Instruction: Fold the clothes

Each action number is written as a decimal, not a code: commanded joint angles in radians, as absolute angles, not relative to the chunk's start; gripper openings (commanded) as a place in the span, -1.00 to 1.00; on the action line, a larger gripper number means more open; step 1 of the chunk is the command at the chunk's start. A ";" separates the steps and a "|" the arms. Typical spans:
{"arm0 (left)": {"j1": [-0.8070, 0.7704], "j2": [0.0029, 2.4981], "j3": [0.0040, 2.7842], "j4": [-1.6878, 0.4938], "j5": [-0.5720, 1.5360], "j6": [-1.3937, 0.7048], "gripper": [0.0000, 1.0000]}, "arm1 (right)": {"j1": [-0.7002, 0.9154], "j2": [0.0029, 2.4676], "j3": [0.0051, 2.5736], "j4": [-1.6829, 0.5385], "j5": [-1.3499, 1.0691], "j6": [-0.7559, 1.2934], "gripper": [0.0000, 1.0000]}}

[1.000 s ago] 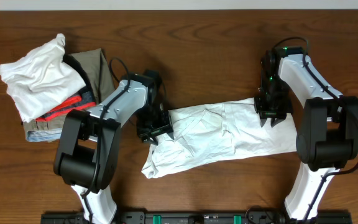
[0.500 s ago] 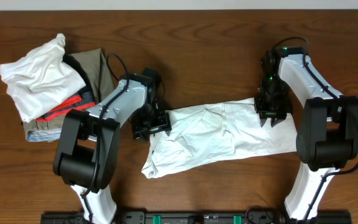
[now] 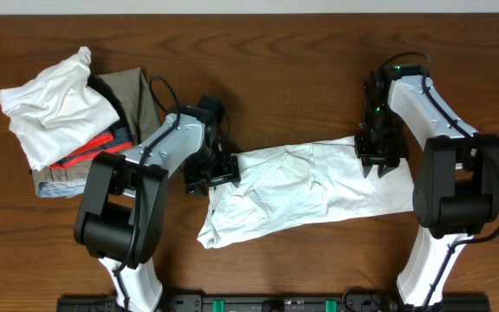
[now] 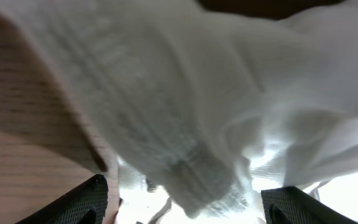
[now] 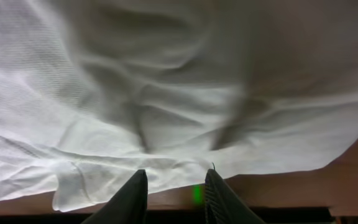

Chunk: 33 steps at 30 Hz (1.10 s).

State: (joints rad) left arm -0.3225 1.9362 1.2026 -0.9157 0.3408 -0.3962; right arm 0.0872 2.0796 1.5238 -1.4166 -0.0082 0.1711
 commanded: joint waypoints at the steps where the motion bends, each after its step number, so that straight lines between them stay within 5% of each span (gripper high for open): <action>1: -0.318 1.945 1.190 -0.913 0.394 -0.342 0.58 | 0.086 2.072 1.522 -1.421 -0.008 0.155 -0.42; 14: -0.317 1.974 1.182 -0.902 0.446 -0.319 0.58 | 0.086 2.072 1.522 -1.424 -0.008 0.155 -0.42; 18: -0.317 1.974 1.182 -0.865 0.450 -0.318 0.07 | 0.086 2.072 1.522 -1.425 -0.008 0.155 -0.42; 23: -0.317 1.974 1.182 -0.814 0.464 -0.315 -0.24 | 0.086 2.072 1.522 -1.425 -0.008 0.155 -0.42; 26: -0.311 1.974 1.183 -0.793 0.463 -0.315 -0.84 | 0.086 2.072 1.522 -1.425 -0.008 0.155 -0.44; 33: -0.220 1.973 1.225 -0.814 0.411 -0.310 -0.88 | 0.086 2.072 1.522 -1.421 -0.008 0.156 -0.44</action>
State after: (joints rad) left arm -0.2707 1.9583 1.1908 -0.8009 0.4629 -0.3168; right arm 0.0872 2.0796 1.5238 -1.4231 -0.0082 0.1711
